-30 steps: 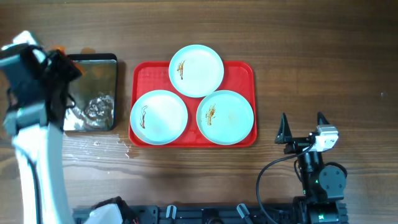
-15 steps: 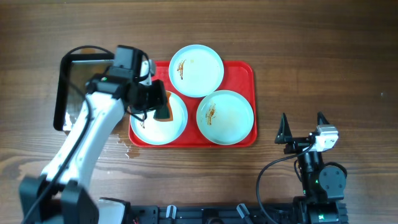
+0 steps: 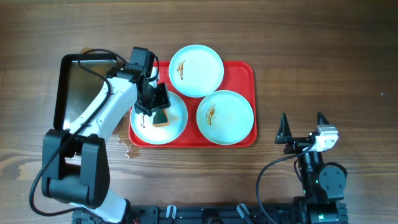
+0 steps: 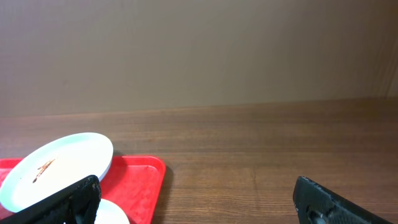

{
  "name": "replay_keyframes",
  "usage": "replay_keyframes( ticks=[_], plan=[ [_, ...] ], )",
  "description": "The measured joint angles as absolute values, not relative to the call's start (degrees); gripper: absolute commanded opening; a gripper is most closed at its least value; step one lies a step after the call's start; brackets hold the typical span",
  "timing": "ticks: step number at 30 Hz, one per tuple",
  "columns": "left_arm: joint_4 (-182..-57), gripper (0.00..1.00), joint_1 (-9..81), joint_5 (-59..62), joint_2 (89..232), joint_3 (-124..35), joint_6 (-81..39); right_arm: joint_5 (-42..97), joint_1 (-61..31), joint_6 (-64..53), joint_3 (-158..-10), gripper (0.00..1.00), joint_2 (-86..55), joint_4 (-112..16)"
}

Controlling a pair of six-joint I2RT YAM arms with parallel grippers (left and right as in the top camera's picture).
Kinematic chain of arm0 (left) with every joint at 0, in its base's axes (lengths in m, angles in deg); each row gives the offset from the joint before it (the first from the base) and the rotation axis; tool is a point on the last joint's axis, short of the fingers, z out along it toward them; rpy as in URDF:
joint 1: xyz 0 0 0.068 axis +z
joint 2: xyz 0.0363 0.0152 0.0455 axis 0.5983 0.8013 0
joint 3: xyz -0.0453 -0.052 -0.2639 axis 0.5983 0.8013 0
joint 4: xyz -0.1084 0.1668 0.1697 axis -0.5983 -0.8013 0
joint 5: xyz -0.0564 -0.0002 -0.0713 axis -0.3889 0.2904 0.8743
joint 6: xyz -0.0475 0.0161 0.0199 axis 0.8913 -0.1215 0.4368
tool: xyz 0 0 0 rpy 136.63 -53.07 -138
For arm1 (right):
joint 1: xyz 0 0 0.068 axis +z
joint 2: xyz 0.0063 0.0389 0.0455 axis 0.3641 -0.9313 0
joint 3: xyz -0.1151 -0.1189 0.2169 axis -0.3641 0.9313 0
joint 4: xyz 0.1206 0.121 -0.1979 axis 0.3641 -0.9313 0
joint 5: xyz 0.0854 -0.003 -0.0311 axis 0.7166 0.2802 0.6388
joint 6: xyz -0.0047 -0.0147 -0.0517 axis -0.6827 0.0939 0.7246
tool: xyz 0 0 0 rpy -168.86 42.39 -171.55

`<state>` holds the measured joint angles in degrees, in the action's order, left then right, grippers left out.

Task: Clean dirty plates on tray and stack at the side
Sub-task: 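Scrub the front-left plate with the sponge in the left gripper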

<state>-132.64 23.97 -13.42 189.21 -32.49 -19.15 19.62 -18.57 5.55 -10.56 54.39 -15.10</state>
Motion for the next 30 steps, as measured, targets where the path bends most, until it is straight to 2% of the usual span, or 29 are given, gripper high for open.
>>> replay_keyframes(
  ticks=[6, 13, 17, 25, 26, 27, 28, 30],
  plan=[
    [-135.2, 0.29, 23.9, -17.5, 189.2, -32.5, -19.1, 19.6, -18.6, 5.5, -10.6, 1.00, 54.4, -15.1],
    [-134.0, 0.35, 21.0, -21.5, 189.2, -30.6, -18.6, 19.6, -18.6, 5.5, -10.6, 1.00, 54.4, -15.1],
    [-133.4, 0.34, 20.6, -26.5, 189.2, -30.1, -17.8, 19.6, -18.6, 5.5, -10.6, 1.00, 54.4, -15.1],
    [-132.6, 0.33, 20.6, -25.1, 190.5, -30.1, -17.2, 19.6, -18.6, 5.5, -10.6, 1.00, 54.4, -15.1],
    [-132.4, 0.31, 20.6, -24.8, 191.4, -30.1, -17.0, 19.6, -18.6, 5.5, -10.6, 1.00, 54.4, -15.1],
    [-132.3, 0.24, 20.5, -24.7, 192.3, -30.1, -17.0, 19.6, -18.6, 5.5, -10.6, 1.00, 54.4, -15.1],
    [-132.2, 0.04, 20.5, -24.7, 192.9, -30.1, -17.0, 19.6, -18.6, 5.5, -10.6, 1.00, 54.4, -15.1],
    [-131.8, 0.04, 20.5, -24.4, 193.4, -30.1, -16.6, 19.6, -18.6, 5.5, -10.6, 1.00, 54.4, -15.1]
  ],
)
